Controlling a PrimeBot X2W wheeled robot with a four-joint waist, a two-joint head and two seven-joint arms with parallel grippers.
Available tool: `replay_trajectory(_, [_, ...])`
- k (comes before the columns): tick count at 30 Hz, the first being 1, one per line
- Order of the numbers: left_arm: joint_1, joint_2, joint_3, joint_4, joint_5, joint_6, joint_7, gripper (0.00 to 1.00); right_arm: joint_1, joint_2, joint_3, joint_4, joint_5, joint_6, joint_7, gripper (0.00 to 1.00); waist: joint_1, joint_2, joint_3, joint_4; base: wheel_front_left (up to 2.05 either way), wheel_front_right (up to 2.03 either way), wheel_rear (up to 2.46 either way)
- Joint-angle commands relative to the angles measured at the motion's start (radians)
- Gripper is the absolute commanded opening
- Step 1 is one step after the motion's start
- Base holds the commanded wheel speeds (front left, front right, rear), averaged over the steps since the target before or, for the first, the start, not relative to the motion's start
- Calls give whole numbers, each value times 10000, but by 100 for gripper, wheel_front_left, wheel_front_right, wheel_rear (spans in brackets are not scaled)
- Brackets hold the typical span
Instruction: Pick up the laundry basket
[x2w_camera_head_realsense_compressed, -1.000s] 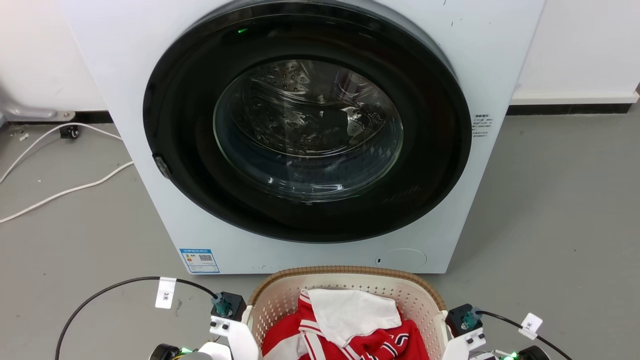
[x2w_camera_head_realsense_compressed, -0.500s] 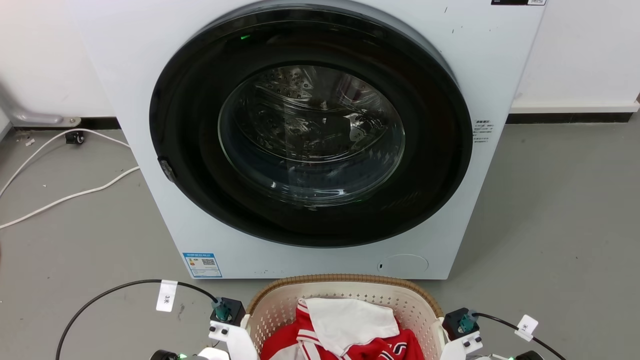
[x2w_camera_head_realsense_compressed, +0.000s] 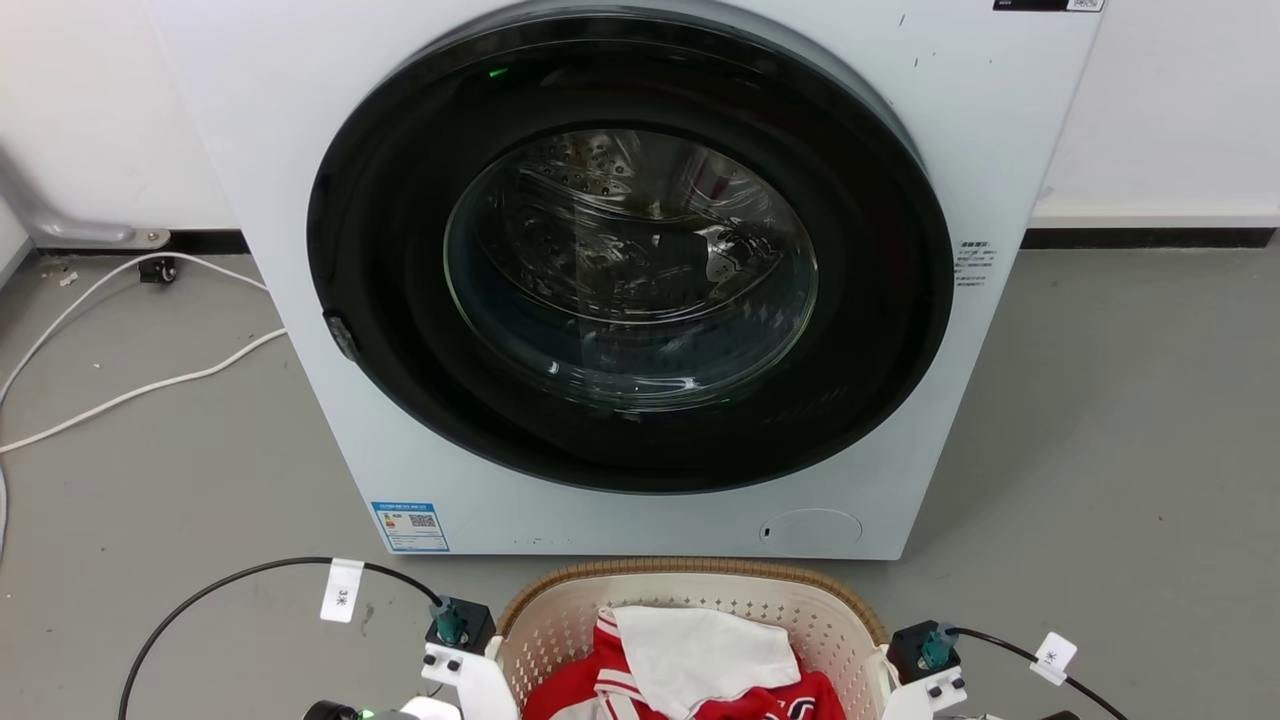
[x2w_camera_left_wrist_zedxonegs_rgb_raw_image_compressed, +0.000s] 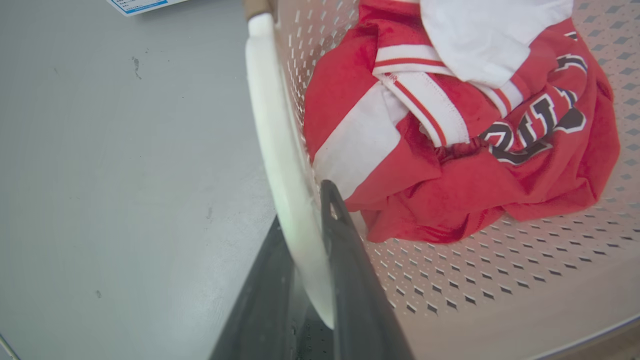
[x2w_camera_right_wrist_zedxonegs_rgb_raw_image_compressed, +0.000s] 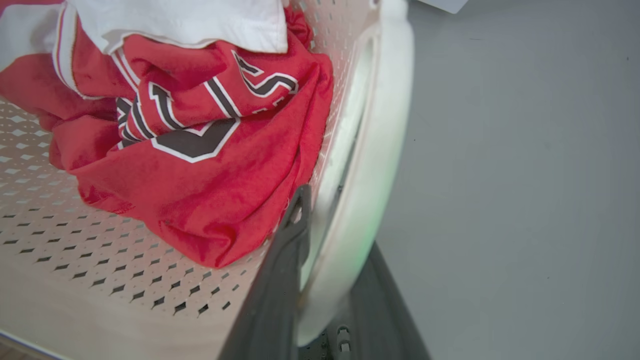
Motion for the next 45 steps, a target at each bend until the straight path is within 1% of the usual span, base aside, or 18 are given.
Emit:
replay_trajectory(1, [-114,184,-76,31,8,43,25,0,119,-162,94,13,20,-3,-44,0,0,-1,5,7,0,0,0])
replay_trajectory(45, [-340,259,-889,111,-587,43,-135,0,150,-255,940,38,950,-3,-104,0,0,-1,81,-2,0,0,0])
